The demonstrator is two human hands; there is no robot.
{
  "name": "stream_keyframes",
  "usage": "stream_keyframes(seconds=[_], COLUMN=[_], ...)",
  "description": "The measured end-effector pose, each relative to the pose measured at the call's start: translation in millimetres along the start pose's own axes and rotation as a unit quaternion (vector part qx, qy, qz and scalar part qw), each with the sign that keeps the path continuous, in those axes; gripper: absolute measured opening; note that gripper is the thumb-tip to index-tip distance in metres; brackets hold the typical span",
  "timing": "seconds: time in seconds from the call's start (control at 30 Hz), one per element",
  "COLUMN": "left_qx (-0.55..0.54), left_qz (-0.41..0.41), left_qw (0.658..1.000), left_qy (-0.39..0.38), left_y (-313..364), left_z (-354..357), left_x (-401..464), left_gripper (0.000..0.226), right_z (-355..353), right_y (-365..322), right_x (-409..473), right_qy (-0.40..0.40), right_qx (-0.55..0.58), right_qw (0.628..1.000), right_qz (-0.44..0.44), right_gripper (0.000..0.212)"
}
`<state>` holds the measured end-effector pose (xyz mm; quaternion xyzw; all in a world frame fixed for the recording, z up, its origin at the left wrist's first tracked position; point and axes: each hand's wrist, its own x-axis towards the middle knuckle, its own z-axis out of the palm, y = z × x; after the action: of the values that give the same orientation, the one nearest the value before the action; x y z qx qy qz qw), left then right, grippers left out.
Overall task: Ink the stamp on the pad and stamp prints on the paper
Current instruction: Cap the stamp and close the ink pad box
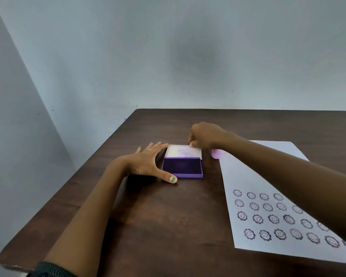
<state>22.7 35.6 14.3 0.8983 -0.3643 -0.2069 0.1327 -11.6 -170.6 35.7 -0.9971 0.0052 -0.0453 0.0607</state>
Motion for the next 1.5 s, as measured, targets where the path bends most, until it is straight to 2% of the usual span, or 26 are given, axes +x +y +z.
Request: stream_keyframes(seconds=[0.13, 0.33, 0.6, 0.8, 1.0, 1.27, 1.5], left_qx=[-0.012, -0.016, -0.032, -0.033, -0.019, -0.017, -0.006], left_qz=[0.008, 0.007, -0.03, 0.008, 0.01, 0.018, 0.013], left_qw=[1.0, 1.0, 0.999, 0.999, 0.999, 0.999, 1.0], left_qy=[0.011, 0.019, 0.028, 0.031, 0.027, 0.024, 0.02], left_y=[-1.6, -0.4, 10.2, -0.4, -6.8, -0.3, -3.3], left_z=[1.1, 1.0, 0.8, 2.6, 2.7, 1.4, 1.3], left_x=[-0.3, -1.5, -8.1, -1.4, 3.8, -0.7, -0.2], left_gripper=[0.119, 0.118, 0.117, 0.123, 0.125, 0.104, 0.105], right_z=[0.7, 5.3, 0.2, -14.3, -29.9, -31.9, -16.8], right_y=[-3.8, -6.0, -12.0, -10.3, -11.0, -23.4, -37.2], right_x=[3.1, 3.7, -1.1, -9.6, -25.1, -59.6, -87.8], right_qy=[0.018, 0.012, 0.054, 0.073, 0.069, 0.065, 0.062], right_qx=[0.012, 0.007, 0.038, 0.083, 0.112, 0.13, 0.079], right_qw=[1.0, 1.0, 0.998, 0.993, 0.987, 0.981, 0.986], right_qz=[-0.001, 0.004, -0.011, -0.048, -0.092, -0.126, -0.132], right_gripper=[0.005, 0.006, 0.006, 0.005, 0.014, 0.017, 0.018])
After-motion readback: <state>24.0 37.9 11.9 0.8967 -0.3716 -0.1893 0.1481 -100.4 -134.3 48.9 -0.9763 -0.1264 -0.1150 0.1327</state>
